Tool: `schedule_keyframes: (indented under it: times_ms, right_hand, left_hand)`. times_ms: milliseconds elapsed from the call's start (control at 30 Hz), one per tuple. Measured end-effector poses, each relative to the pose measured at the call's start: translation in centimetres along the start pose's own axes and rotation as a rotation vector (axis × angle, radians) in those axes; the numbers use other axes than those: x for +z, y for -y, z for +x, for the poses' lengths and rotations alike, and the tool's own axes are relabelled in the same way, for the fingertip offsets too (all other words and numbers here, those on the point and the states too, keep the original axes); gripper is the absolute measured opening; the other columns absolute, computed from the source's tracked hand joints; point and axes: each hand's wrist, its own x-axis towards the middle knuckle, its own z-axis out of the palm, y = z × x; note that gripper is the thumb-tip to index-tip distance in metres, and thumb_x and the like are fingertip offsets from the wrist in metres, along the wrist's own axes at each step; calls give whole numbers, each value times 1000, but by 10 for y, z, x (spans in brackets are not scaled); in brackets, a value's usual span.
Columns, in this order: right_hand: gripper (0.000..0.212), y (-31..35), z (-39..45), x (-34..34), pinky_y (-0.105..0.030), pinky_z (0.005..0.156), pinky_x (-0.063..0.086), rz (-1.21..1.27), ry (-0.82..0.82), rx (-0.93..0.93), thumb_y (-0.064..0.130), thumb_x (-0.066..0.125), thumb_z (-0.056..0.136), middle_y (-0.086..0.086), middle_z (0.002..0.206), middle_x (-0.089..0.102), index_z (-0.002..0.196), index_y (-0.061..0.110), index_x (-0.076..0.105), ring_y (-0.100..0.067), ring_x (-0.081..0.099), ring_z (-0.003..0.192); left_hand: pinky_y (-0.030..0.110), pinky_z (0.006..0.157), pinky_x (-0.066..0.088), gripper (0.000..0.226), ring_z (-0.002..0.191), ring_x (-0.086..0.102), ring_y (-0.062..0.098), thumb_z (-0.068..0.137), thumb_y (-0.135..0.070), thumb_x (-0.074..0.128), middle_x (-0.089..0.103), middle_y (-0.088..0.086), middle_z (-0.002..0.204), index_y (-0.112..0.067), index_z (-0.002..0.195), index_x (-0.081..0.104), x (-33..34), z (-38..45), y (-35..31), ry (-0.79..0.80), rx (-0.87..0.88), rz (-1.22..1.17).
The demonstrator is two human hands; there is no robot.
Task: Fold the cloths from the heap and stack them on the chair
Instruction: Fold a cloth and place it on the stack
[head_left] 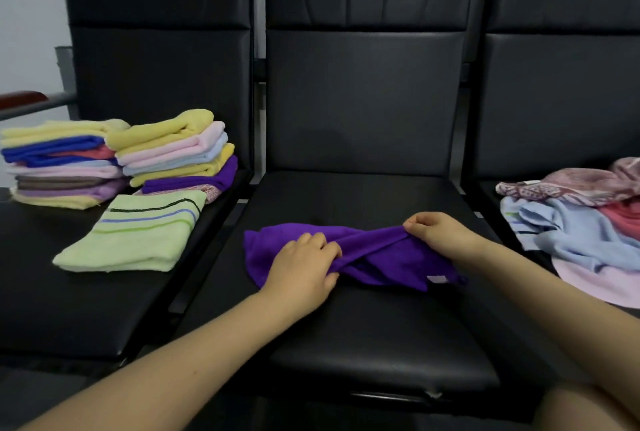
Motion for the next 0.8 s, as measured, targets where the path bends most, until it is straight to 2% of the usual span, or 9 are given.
schedule_keyframes:
  times_ms: [67, 167, 300, 367, 433, 500, 600, 700, 800]
  right_hand:
    - [19, 6, -4, -4, -21, 65, 47, -39, 38, -37, 25, 56, 98, -1, 87, 67, 82, 20, 67, -11, 61, 78]
    - [20, 14, -18, -17, -18, 62, 49, -71, 152, -113, 37, 69, 87, 3, 76, 72, 78, 20, 73, -6, 66, 69]
    - [21, 12, -27, -32, -17, 56, 47, -195, 288, -103, 36, 71, 85, 3, 70, 71, 86, 16, 75, -5, 63, 60]
    - [22, 9, -29, -37, -20, 59, 48, -57, 289, -92, 33, 69, 87, -2, 74, 71, 86, 11, 73, -9, 64, 64]
    - [21, 6, -34, -40, -19, 57, 47, 76, 245, -112, 29, 65, 90, -1, 71, 69, 82, 11, 71, -9, 63, 62]
    - [22, 4, -39, -45, -17, 57, 49, 169, 208, -120, 26, 57, 95, -1, 76, 70, 88, 9, 70, -9, 66, 66]
    - [31, 10, -49, -47, -28, 74, 55, 518, 153, -73, 22, 50, 99, -13, 94, 73, 105, -5, 64, -20, 70, 82]
    - [27, 38, -68, -50, -24, 64, 56, 811, 123, -75, 24, 50, 98, -5, 81, 74, 90, 8, 70, -14, 71, 69]
    - [24, 70, -87, -56, -25, 72, 57, 1062, 125, -121, 29, 59, 89, -4, 90, 73, 86, 10, 73, -15, 71, 77]
  left_hand:
    - [30, 98, 38, 32, 117, 49, 16, 98, -36, 49, 56, -4, 123, -24, 126, 56, -5, 7, 10, 44, 72, -24]
    - [22, 94, 38, 24, 111, 56, 12, 98, -27, 53, 66, -2, 114, -17, 116, 67, -18, 13, 36, 126, 104, -211]
    - [18, 83, 44, 15, 87, 60, -6, 96, -17, 59, 70, -17, 84, -24, 90, 71, -34, 7, 75, 54, -128, -525]
    - [17, 79, 45, 20, 81, 63, -3, 97, -19, 57, 73, -14, 84, -26, 85, 71, -42, -1, 83, 85, -268, -714]
    - [27, 87, 49, 20, 89, 68, 11, 97, -25, 55, 75, -1, 92, -20, 92, 74, -48, -11, 83, 116, -373, -857]
    - [38, 94, 48, 23, 97, 68, 21, 97, -27, 55, 75, 5, 97, -17, 94, 75, -55, -16, 80, 76, -428, -966]
    - [40, 96, 48, 19, 102, 67, 26, 97, -24, 54, 74, 10, 104, -19, 96, 72, -78, -21, 64, -81, -473, -1177]
    - [34, 88, 48, 14, 94, 66, 19, 96, -27, 56, 72, 5, 99, -20, 96, 68, -109, -20, 43, -301, -520, -1359]
    - [30, 75, 50, 23, 77, 64, 14, 92, -34, 63, 68, 0, 86, -15, 105, 64, -139, -10, 30, -433, -538, -1663]
